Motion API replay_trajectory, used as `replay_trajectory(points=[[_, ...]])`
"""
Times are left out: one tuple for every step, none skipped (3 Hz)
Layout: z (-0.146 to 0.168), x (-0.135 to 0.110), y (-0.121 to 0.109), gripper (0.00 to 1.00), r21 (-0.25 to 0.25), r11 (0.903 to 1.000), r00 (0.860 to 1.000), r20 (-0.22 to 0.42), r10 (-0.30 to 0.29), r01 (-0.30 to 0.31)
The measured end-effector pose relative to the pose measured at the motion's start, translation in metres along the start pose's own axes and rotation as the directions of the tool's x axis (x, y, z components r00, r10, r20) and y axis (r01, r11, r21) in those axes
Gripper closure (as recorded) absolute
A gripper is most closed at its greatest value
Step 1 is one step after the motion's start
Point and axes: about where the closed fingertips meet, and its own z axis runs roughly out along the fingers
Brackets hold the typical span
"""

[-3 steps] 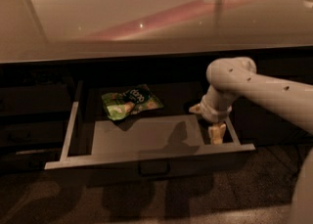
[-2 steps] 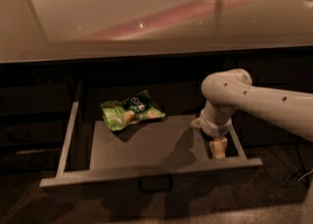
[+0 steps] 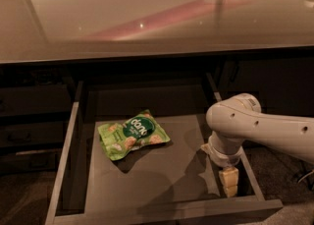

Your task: Open top drawer

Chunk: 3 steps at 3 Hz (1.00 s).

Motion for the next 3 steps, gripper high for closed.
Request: replay_trajectory(points=[[0.000,0.000,0.000,0.00,0.000,1.0000,1.000,0.000,0.000,0.000],[-0.009,0.004,-0.011,0.00,0.000,0.9999,0.999,0.051,-0.011,0.011],[-0.063,-0.005,-0.023,0.00,0.092,0.9933,0.989,0.126,-0.082,0.070]])
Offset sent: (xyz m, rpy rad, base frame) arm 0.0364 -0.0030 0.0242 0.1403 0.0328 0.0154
